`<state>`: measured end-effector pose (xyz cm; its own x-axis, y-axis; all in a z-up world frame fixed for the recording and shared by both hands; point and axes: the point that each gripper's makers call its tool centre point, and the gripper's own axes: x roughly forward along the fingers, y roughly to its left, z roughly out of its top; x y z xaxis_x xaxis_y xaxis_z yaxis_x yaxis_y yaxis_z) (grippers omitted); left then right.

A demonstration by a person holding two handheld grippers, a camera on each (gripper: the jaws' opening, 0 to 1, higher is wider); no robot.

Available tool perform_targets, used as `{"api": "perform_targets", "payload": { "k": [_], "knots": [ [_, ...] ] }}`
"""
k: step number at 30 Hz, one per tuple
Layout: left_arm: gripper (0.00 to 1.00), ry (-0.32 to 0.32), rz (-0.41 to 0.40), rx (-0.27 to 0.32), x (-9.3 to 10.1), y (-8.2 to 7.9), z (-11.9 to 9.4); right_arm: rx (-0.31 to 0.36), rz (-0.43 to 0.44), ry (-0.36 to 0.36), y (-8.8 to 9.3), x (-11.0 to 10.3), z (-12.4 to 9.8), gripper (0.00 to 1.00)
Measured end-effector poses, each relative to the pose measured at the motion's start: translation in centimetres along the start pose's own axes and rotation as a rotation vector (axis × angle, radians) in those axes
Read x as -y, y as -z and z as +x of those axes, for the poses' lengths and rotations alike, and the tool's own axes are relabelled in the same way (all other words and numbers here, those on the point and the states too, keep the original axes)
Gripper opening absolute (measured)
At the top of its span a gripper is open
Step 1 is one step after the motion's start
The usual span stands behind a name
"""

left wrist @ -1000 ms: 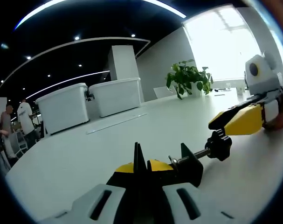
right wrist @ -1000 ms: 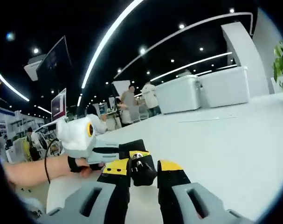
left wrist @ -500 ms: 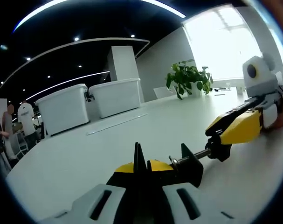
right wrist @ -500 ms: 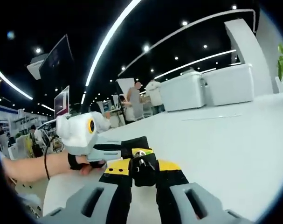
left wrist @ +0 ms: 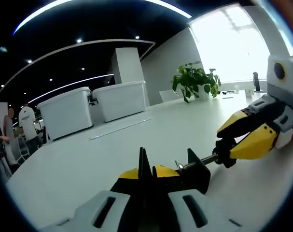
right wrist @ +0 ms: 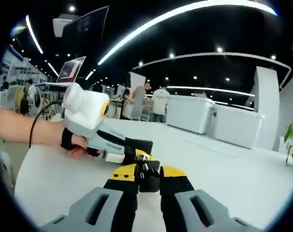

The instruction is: Clamp the fixed fixture on the desktop, loosen the retaining clip, secure it to the edge of the desk, and tighten the retaining clip.

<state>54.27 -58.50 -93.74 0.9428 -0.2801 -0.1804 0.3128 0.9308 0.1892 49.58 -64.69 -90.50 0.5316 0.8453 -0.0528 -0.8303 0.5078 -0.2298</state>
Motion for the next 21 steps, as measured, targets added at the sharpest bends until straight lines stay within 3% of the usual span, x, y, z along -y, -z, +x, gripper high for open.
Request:
{"api": "perform_targets", "payload": {
  "k": [3, 8, 14, 17, 21],
  "knots": [
    [0.07, 0.001, -0.005, -0.003, 0.0, 0.1, 0.0, -0.002, -0.120, 0.013, -0.2, 0.0, 0.1, 0.17],
    [0.07, -0.001, -0.010, -0.006, 0.1, 0.1, -0.1, -0.027, -0.456, 0.045, 0.0, -1.2, 0.0, 0.17],
    [0.07, -0.002, -0.005, -0.005, 0.1, 0.1, -0.1, -0.052, -0.661, 0.074, 0.2, -1.6, 0.2, 0.17],
    [0.07, 0.005, 0.001, -0.004, 0.1, 0.1, -0.1, -0.054, -0.683, 0.071, 0.3, -1.7, 0.2, 0.16],
    [0.07, 0.011, -0.001, -0.006, 0.1, 0.1, -0.1, -0.040, -0.574, 0.062, 0.1, -1.1, 0.2, 0.15]
  ]
}}
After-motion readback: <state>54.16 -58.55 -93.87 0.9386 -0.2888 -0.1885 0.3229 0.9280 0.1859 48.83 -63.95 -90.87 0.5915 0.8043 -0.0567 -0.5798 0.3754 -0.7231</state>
